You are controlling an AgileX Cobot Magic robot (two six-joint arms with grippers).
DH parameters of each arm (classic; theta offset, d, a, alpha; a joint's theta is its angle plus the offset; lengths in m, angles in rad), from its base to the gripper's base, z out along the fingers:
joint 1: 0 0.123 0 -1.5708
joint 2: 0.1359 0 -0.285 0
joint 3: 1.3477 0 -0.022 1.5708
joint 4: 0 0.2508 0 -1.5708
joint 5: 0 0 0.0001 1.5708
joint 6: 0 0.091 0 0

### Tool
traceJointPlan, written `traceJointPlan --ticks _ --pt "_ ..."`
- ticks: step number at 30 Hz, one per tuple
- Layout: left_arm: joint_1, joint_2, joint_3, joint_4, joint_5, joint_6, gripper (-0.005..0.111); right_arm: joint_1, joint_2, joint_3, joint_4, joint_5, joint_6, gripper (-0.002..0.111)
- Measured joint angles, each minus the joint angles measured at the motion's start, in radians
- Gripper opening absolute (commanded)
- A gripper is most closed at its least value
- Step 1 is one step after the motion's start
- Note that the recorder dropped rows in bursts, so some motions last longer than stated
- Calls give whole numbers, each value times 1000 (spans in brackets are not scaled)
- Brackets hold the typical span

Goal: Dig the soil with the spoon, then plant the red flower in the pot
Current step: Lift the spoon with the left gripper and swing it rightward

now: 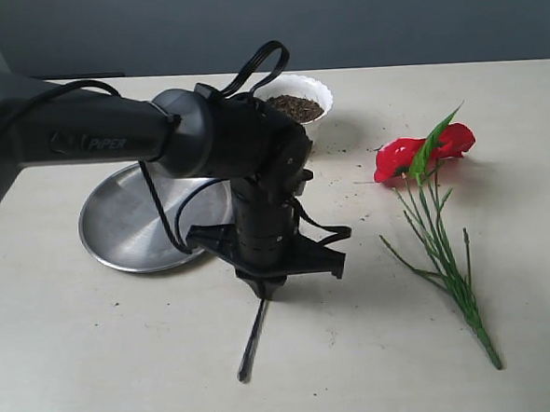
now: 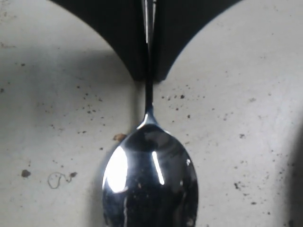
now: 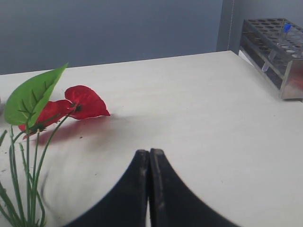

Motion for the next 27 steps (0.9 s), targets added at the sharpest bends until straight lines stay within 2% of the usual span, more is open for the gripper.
traceJointPlan --ticks 6,14,18,27 --pt "-30 -76 2 15 -49 4 0 0 0 0 0 0 0 -1" --pt "-81 -140 2 15 -272 23 0 0 0 0 0 0 0 -1" --pt "-83 -140 2 0 -353 30 0 0 0 0 0 0 0 -1" --pt "-83 -140 2 -233 -577 32 0 0 0 0 0 0 0 -1"
